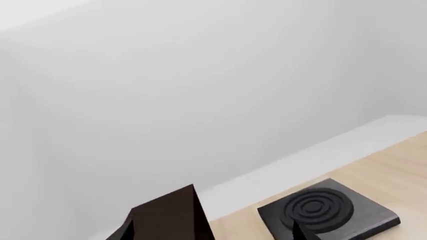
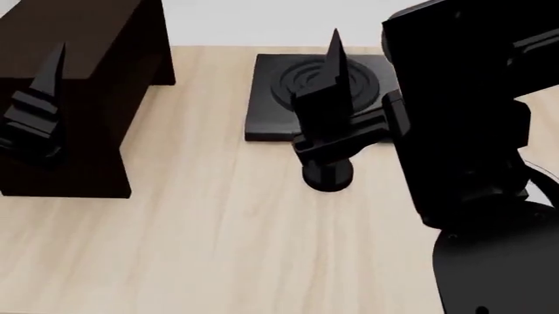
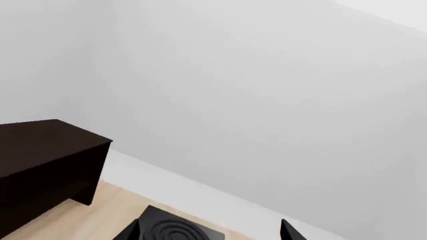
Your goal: Put the frying pan under the cabinet shelf.
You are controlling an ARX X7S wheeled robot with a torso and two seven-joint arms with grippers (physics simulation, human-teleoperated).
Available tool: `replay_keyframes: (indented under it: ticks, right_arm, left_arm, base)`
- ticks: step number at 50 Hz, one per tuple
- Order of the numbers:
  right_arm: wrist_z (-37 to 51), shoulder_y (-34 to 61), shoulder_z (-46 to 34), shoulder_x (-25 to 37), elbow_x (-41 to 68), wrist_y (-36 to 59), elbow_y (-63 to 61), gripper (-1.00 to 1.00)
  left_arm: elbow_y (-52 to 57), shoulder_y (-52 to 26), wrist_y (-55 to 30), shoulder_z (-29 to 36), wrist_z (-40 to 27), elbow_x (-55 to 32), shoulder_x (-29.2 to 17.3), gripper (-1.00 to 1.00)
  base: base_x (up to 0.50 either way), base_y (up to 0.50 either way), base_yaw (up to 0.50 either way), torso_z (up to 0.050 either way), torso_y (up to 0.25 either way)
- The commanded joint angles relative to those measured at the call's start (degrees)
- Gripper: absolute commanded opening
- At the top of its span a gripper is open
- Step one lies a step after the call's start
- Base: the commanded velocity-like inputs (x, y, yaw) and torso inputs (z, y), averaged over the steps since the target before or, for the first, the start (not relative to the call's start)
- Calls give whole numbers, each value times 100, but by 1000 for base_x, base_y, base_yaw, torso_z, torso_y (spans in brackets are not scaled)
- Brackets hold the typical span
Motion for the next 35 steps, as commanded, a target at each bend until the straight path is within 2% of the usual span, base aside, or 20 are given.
replay_keyframes:
  ticks: [1, 19, 35]
  right_arm:
    - [87, 135, -108, 62, 6, -71, -85, 100]
    - [201, 369, -587, 124, 70, -77, -107, 100]
    - [211, 499, -478, 99, 197, 65, -163, 100]
  left_arm:
    - [102, -160, -143, 43, -18, -88, 37, 100]
    - [171, -177, -165, 9, -40, -177, 39, 100]
    - [104, -243, -115, 106, -113, -209, 67, 100]
  base:
    - [500, -82, 0, 0, 0]
    - [500, -15, 0, 0, 0]
    - [500, 0, 0, 0, 1]
